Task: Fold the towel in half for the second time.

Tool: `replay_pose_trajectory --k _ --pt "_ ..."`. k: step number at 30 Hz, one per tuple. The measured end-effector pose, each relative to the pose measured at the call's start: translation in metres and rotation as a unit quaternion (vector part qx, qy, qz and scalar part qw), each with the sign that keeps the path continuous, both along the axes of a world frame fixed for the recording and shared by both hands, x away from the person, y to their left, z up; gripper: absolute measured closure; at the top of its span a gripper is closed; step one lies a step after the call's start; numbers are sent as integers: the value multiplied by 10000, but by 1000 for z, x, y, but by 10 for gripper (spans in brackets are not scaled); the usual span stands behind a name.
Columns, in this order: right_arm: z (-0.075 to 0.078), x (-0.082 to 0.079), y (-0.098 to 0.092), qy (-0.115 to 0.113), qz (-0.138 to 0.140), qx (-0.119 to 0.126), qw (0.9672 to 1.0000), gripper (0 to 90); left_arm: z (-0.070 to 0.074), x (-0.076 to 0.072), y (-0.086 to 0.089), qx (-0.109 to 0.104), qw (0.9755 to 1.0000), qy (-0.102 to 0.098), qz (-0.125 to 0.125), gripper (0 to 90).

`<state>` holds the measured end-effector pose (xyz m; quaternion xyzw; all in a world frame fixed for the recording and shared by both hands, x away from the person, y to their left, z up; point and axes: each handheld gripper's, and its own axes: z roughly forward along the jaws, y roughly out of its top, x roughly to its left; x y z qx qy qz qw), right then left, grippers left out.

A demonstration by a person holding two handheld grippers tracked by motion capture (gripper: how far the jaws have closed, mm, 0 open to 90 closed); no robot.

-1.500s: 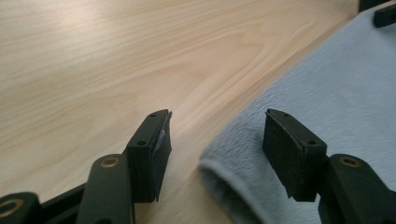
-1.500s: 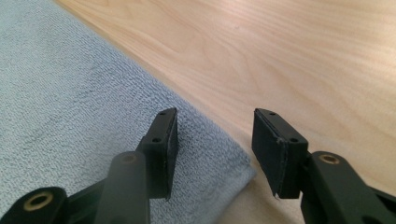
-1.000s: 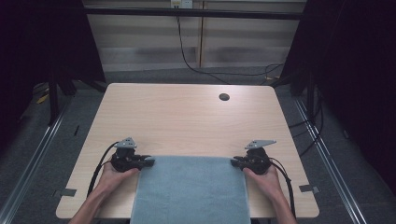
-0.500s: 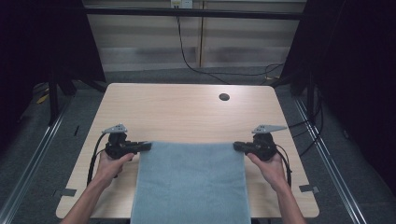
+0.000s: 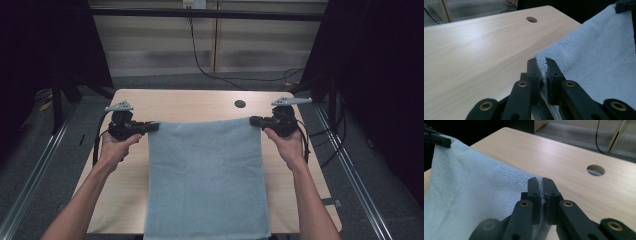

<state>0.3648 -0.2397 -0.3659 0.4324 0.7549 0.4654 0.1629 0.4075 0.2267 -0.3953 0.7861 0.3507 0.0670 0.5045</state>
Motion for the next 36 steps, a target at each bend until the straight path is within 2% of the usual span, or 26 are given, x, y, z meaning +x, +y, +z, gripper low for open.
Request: replay_pose_trajectory --k 1,4,6,8,10,13,15,17,18,19,21,23,24,26,27,28,29,30,33,36 --pt "0 0 0 0 0 0 10000 863 4 2 0 1 10000 -30 11 835" --pt "17 5 -2 -170 -73 36 9998 864 20 6 0 -30 9998 -174 13 836" --pt "21 6 -2 -201 -88 17 9998 864 31 6 -2 -28 9994 -320 92 837" --pt "30 7 -2 -359 -99 114 9992 865 39 6 -3 -190 9991 -366 70 840" --pt "30 5 -1 -385 -81 146 9991 865 41 2 -6 -46 9986 -516 66 839" --pt "26 0 -1 -399 4 200 9990 865 35 -7 -3 -41 9984 -557 11 840" --pt "22 -9 -2 -403 120 149 9990 865 30 -16 1 -189 9983 -538 -71 840" --pt "17 -28 -5 -408 266 130 9987 866 23 -32 5 -217 9979 -560 -222 840" --pt "17 -28 -5 -408 266 130 9987 866 23 -32 5 -217 9979 -560 -222 840" --pt "14 -41 -8 -463 361 149 9982 866 22 -43 7 -212 9977 -588 -250 840" --pt "10 -54 -9 -467 443 93 9979 866 19 -57 9 -317 9972 -586 -347 840" --pt "4 -66 -8 -430 505 36 9978 865 15 -62 10 -363 9969 -587 -384 839" --pt "4 -66 -8 -430 505 36 9978 865 11 -67 10 -342 9971 -548 -399 839" --pt "-4 -77 -9 -394 552 88 9977 865 3 -75 11 -292 9973 -501 -451 838" --pt "-14 -88 -9 -392 549 126 9976 864 -5 -83 13 -270 9974 -396 -541 838" --pt "-14 -88 -9 -392 549 126 9976 864 -5 -83 13 -270 9974 -396 -541 838" --pt "-24 -97 -8 -307 565 107 9979 864 -9 -86 14 -241 9976 -355 -547 838" --pt "-29 -100 -8 -270 580 143 9978 864 -13 -89 15 -261 9977 -303 -557 837" --pt "-38 -107 -8 -200 608 114 9979 863 -25 -101 16 -89 9976 -226 -651 834" --pt "-49 -118 -7 -122 639 133 9978 861 -37 -112 18 -55 9976 -141 -680 827"
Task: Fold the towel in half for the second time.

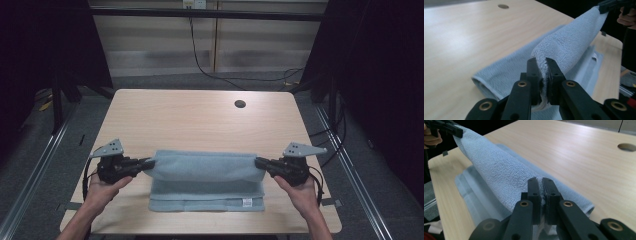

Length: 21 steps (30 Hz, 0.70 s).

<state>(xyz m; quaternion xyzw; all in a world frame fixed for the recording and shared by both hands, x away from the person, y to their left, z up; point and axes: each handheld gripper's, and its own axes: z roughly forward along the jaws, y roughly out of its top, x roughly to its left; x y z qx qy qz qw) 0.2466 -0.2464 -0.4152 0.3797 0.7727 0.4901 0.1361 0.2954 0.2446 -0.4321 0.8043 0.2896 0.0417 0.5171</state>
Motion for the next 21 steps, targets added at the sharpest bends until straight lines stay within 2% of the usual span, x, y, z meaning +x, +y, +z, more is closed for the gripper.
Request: replay_pose_trajectory --k 1,2,3,4,5,6,8,10,12,13,15,17,19,20,21 --pt "-8 -7 1 72 22 10 10000 859 -5 -3 1 11 10000 81 -23 821" --pt "-8 -7 1 72 22 10 10000 859 -10 -6 1 53 9999 135 -21 821" --pt "-18 -15 2 159 66 -36 9998 856 -14 -10 2 71 9998 177 -12 816" --pt "-18 -15 2 159 66 -36 9998 856 -19 -13 2 67 9997 247 -60 816" --pt "-28 -22 2 270 103 -61 9996 852 -23 -17 2 100 9995 295 -75 798" --pt "-28 -22 2 270 103 -61 9996 852 -27 -21 3 81 9994 328 -46 798" --pt "-37 -28 1 388 185 96 9990 850 -33 -26 4 41 9987 507 -82 790" --pt "-44 -37 3 460 291 155 9984 812 -36 -37 5 -127 9979 634 -103 737" --pt "-43 -39 3 450 347 140 9983 806 -34 -40 4 -93 9983 572 -104 704" --pt "-39 -42 3 394 334 211 9984 771 -31 -42 5 -145 9984 524 -164 693" --pt "-38 -43 2 360 340 305 9983 761 -27 -42 6 -241 9985 470 -140 662" --pt "-35 -42 1 318 248 314 9987 717 -23 -36 8 -324 9985 450 -3 587" --pt "-30 -39 -2 272 120 424 9987 663 -17 -27 9 -333 9987 371 138 525" --pt "-30 -39 -2 272 120 424 9987 663 -15 -22 9 -409 9986 301 156 525" --pt "-28 -37 -4 229 94 475 9986 658 -13 -15 10 -401 9984 318 225 527"
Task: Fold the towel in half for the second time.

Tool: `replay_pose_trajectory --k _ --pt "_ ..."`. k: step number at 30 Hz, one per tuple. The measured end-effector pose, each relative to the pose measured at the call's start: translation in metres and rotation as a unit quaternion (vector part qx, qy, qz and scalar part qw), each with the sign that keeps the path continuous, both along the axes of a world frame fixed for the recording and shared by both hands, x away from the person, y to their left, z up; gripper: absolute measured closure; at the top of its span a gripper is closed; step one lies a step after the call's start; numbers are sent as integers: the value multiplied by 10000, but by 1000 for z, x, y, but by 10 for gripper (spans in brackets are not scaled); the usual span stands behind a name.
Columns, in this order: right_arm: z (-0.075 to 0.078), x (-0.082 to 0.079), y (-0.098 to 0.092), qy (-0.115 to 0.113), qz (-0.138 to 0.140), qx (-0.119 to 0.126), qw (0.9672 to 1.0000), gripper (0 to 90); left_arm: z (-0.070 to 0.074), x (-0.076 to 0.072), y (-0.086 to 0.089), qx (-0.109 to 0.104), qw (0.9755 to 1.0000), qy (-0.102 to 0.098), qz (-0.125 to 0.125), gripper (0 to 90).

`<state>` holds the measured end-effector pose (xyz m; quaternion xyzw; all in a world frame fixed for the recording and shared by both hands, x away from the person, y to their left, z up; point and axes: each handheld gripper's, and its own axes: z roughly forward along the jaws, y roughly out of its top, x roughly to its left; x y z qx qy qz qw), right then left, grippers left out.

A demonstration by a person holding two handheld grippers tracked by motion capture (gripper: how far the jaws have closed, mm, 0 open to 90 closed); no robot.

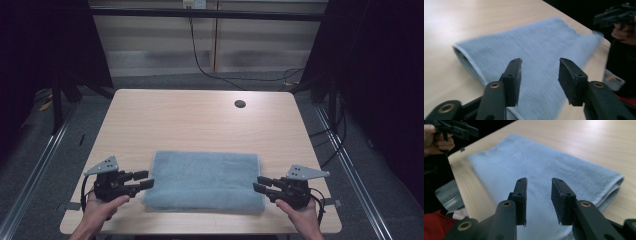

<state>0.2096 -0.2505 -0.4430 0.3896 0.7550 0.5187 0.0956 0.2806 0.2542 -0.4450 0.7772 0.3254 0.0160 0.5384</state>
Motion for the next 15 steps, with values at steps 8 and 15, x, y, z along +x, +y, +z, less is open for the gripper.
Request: replay_pose_trajectory --k 8,15 --pt "2 18 -32 -166 -1032 170 9944 552 7 20 16 294 9962 -28 822 353" --pt "-4 5 -40 -185 -1217 69 9924 480 -21 19 33 650 9911 250 1138 254"
